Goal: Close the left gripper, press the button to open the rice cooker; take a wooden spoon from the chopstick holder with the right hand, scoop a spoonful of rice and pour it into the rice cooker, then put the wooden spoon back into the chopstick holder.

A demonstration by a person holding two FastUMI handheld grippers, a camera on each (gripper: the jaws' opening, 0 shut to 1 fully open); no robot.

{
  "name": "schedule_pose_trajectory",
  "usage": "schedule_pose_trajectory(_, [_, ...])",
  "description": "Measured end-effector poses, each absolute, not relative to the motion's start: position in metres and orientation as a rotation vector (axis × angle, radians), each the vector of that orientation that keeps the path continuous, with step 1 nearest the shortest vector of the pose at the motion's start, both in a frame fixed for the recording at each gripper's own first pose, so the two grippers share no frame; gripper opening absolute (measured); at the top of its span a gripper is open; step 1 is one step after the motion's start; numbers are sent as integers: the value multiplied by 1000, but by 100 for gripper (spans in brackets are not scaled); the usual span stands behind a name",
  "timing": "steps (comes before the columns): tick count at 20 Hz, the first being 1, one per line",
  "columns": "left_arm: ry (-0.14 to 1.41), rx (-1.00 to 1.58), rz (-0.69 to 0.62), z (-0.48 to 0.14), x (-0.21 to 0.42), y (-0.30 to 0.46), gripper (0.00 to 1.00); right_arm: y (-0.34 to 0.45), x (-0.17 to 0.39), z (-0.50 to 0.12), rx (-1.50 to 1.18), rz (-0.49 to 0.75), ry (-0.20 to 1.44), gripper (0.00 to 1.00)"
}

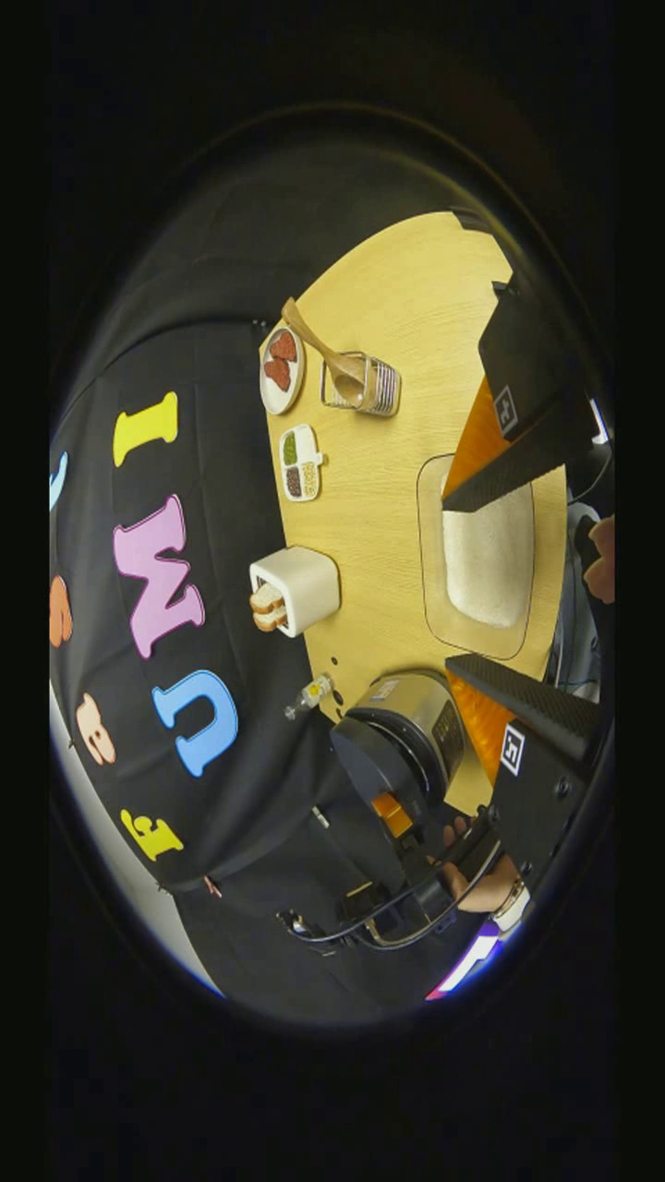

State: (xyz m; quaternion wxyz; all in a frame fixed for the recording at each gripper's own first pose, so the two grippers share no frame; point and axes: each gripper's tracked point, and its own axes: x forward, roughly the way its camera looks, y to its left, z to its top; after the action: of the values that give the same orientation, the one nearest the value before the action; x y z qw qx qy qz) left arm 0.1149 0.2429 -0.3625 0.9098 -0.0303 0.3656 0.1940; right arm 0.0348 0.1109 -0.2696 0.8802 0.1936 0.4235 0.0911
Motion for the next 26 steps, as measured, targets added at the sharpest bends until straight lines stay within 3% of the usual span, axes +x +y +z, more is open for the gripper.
schedule_pose_trajectory(14, [740,-74,376,-379,103,236,88,121,41,-273,419,196,891,96])
schedule_pose_trajectory(18, [770,-129,294,-365,94,224,87,112,52,-264,453,162,859,96])
schedule_pose_trajectory(26, [667,-175,132,-295,89,176,90,98,67,-246,450,116,796,96])
